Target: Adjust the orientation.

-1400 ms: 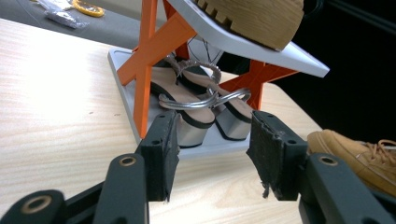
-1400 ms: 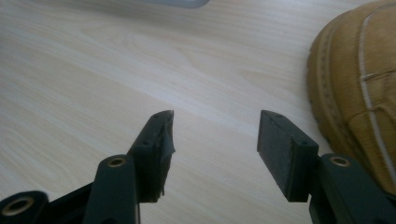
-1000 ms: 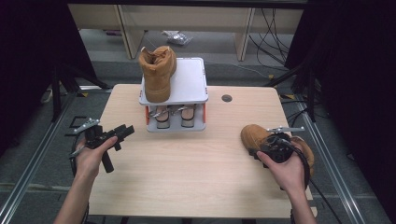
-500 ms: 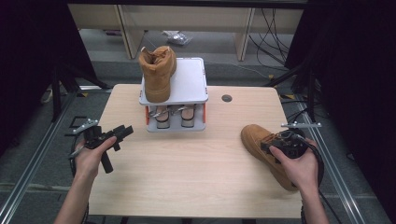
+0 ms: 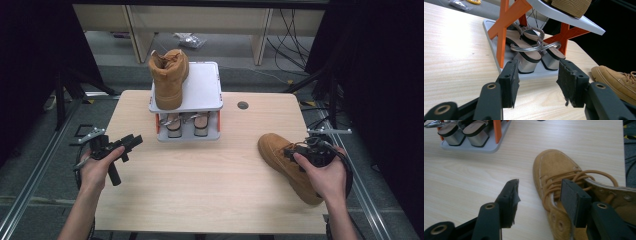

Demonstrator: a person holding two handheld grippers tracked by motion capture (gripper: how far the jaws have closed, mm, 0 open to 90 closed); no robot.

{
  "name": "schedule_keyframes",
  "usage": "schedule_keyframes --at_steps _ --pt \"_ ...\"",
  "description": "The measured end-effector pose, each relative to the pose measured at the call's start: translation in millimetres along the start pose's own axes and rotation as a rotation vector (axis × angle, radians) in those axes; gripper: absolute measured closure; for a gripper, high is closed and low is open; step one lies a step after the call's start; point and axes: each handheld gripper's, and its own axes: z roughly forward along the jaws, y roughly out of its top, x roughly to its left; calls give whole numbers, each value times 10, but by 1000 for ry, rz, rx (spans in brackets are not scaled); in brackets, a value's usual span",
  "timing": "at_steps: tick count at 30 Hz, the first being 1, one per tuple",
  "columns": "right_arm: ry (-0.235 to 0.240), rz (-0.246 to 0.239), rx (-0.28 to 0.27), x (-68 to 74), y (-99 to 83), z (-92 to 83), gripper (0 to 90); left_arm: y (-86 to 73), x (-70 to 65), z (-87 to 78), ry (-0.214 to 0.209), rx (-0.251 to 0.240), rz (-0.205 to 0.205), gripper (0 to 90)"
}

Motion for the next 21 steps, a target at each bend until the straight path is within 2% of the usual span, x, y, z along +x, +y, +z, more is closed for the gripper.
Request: schedule_keyframes --at_steps 1,2,3,4,5,7,8,11,12,13,14,15,16,17,20,21 --pt "-6 -12 -19 -27 -2 4 498 -1 1 0 1 1 0 503" --pt "-1 21 -12 -24 10 -16 499 -2 3 1 2 1 0 503" --pt "-18 -2 -20 -62 6 -22 499 -4 5 2 2 2 0 503" --pt "-10 3 -18 -81 13 -42 499 -5 5 3 3 3 -1 503" --pt "-26 -27 -38 -122 11 -40 498 -7 5 5 3 4 -1 503" --pt "-46 0 -41 -154 26 -67 498 -11 5 8 1 5 -1 503" --pt "-53 -21 -34 -195 35 -101 498 -13 4 9 1 6 -1 503" --pt "-76 15 -63 -246 56 -139 496 -15 -1 12 0 7 -2 503" --pt "-105 -15 -64 -300 69 -159 495 -16 -1 14 -1 6 -2 502" --pt "-111 20 -69 -305 77 -170 495 -18 -1 16 -2 6 -1 502" --pt "-135 -11 -55 -364 80 -198 495 -20 -1 17 -2 6 -2 502" --pt "-129 12 -54 -386 82 -211 493 -21 1 16 -2 8 -3 503" --pt "-139 -33 -72 -459 88 -209 492 -23 1 16 -2 9 -5 503" --pt "-161 -16 -67 -485 89 -222 491 -24 2 16 -1 10 -5 502" --pt "-168 13 -65 -582 84 -239 486 -26 4 16 0 11 -8 502" --pt "-173 46 -52 -595 83 -247 485 -27 4 16 -1 12 -8 502"
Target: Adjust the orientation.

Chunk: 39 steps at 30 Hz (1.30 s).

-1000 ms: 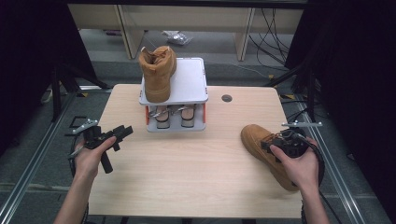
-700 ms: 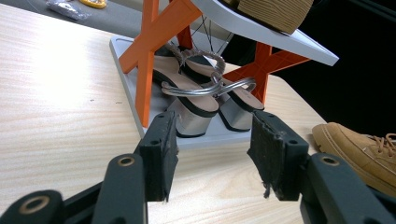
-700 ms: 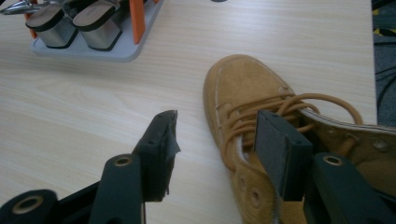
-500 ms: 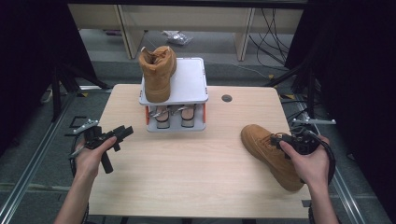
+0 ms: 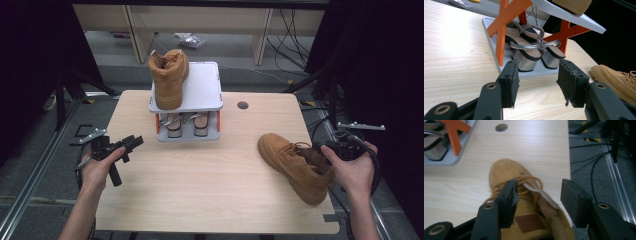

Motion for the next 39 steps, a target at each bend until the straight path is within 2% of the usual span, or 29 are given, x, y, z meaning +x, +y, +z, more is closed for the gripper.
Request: schedule_keyframes --at_steps 1,2,3,4,5,7,8,9,10,11,12,13,14,15,16,17,19,20,21,22,23,27,28,31,32,33,35,36,39 --pt "-3 -52 -23 -81 -10 36 485 -1 -1 1 0 0 0 503" --pt "-5 13 1 -67 -12 30 485 -2 -2 3 -1 0 0 502" --pt "-15 -52 -11 -150 -27 72 484 -2 -2 4 -1 1 0 502" --pt "-9 -50 -3 -175 -34 90 484 -3 -2 6 -1 1 0 502" --pt "-15 3 40 -157 -48 83 484 -6 -2 8 -1 1 0 502" --pt "-20 -5 49 -206 -69 128 487 -11 -2 12 -1 2 0 503" --pt "-17 25 62 -197 -85 141 490 -14 -3 14 0 3 1 502" --pt "-5 -10 51 -235 -95 178 493 -17 -4 15 0 5 0 502" --pt "-5 23 68 -215 -106 184 498 -20 -5 17 0 7 0 502" --pt "-1 -11 67 -244 -111 215 503 -22 -5 19 0 8 0 502" --pt "-12 14 74 -226 -123 236 510 -24 -5 22 -1 9 0 502" --pt "3 -17 77 -257 -119 259 521 -26 -6 23 -1 10 1 502" --pt "0 -21 85 -261 -120 275 537 -27 -8 25 -2 10 0 502" --pt "4 44 75 -220 -121 300 552 -28 -8 25 -2 10 0 502" --pt "4 36 113 -226 -118 283 568 -28 -8 25 -2 10 1 502" --pt "6 35 121 -230 -113 300 584 -28 -8 24 -2 10 1 502" --pt "20 -27 123 -275 -101 339 623 -28 -6 21 -1 10 1 502" --pt "26 24 136 -233 -105 351 644 -29 -5 21 -1 9 1 502" --pt "41 -34 132 -278 -100 383 650 -29 -4 20 -1 10 0 503" --pt "29 31 157 -219 -102 376 656 -29 -3 20 -1 9 -1 502" --pt "21 -40 149 -270 -92 394 663 -30 -2 19 0 9 -2 503" --pt "47 -32 159 -273 -89 409 707 -33 2 23 0 8 -1 503" --pt "33 7 164 -244 -93 412 717 -35 1 26 -2 8 -1 502" --pt "45 11 195 -232 -75 387 736 -39 -5 31 -3 12 1 502" --pt "47 -6 189 -239 -71 398 739 -39 -6 33 -3 14 1 502" --pt "46 40 187 -191 -77 397 740 -40 -6 34 -2 13 0 502" --pt "37 -17 200 -213 -58 395 740 -39 -6 34 2 12 -2 502" --pt "53 20 225 -192 -55 381 738 -38 -4 33 3 12 -3 500" --pt "54 -27 203 -269 -40 431 732 -39 1 29 4 8 -6 500"
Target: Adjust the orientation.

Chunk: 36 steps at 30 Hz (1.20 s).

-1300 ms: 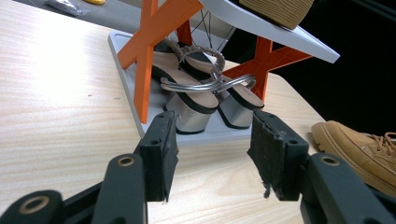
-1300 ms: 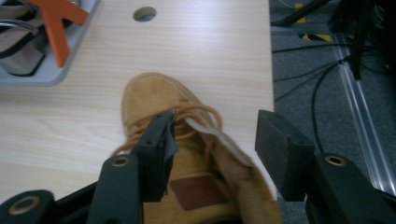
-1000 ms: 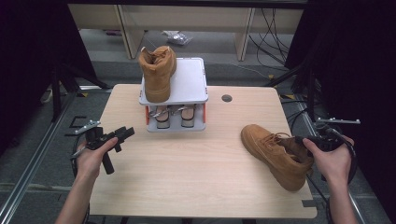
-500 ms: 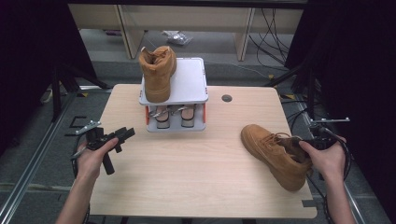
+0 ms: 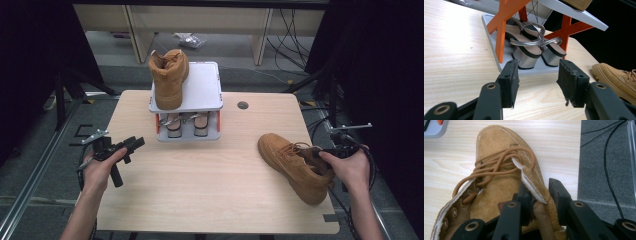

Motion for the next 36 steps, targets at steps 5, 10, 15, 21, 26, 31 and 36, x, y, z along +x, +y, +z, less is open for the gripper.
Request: schedule_keyframes --at_steps 5,10,15,21,26,31,36 --pt "23 81 60 39 36 -33 737 -3 5 2 1 3 2 500" --pt "21 64 78 11 64 -21 738 -7 -4 8 -2 5 3 500" --pt "40 78 98 27 57 57 732 -18 1 15 -1 8 1 500" --pt "36 116 109 75 50 20 786 -25 6 23 0 10 0 500" --pt "114 117 140 26 62 -12 821 -31 -10 35 -4 15 1 500" --pt "154 184 154 42 78 -42 832 -29 -10 34 -4 14 0 501" --pt "199 341 121 49 110 -46 840 -28 3 34 -5 13 -3 500"
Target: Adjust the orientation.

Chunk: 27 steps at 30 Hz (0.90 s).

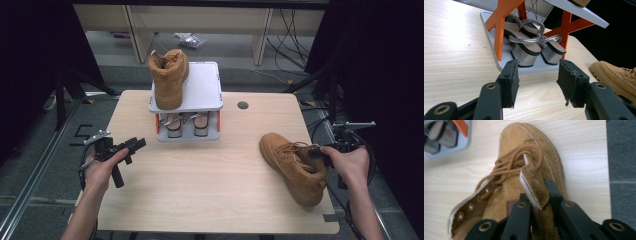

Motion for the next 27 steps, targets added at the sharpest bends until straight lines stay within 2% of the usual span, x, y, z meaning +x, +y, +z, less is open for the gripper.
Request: schedule_keyframes --at_steps 1,3,4,5,6,7,8,9,10,11,12,13,15,16,17,18,21,24,25,27 --pt "-8 -38 -4 -35 10 -1 841 2 3 -1 0 -1 1 500" --pt "16 -6 -15 -26 29 -7 843 7 10 -3 1 -2 -1 500" --pt "41 54 -24 1 28 9 843 10 12 -3 2 -3 -2 500" --pt "20 45 -15 2 53 0 843 12 14 -4 2 -2 -3 500" --pt "16 -3 -44 -25 55 12 843 14 16 -4 2 -2 -3 500" --pt "44 64 -30 15 71 16 844 18 17 -4 2 -2 -3 500" --pt "18 30 -29 -2 92 12 844 23 17 -4 0 -4 -3 501" --pt "47 30 -45 -8 105 20 844 28 19 -5 -1 -5 -2 500" --pt "31 15 -55 -7 111 27 844 34 19 -6 0 -7 -2 501" --pt "26 23 -46 9 130 19 844 41 18 -5 1 -8 -5 500" --pt "55 21 -65 7 136 30 844 47 20 -4 1 -10 -3 500" --pt "31 24 -52 26 148 18 844 51 22 -4 1 -10 -4 500" --pt "68 45 -76 50 155 20 844 55 20 0 -3 -12 -8 500" --pt "71 20 -62 46 167 -1 844 54 19 2 -3 -12 -9 500" --pt "79 38 -78 70 171 10 844 55 19 3 -4 -11 -9 500" --pt "92 45 -65 89 182 -4 844 55 19 4 -4 -11 -10 500" --pt "128 18 -90 138 203 -6 844 58 23 4 -5 -16 -12 500" --pt "123 21 -84 209 231 2 844 61 28 -9 -3 -18 -13 500" --pt "136 23 -104 222 235 16 844 62 33 -12 -3 -18 -14 500" --pt "142 21 -92 242 246 15 844 66 42 -16 -2 -20 -16 500"
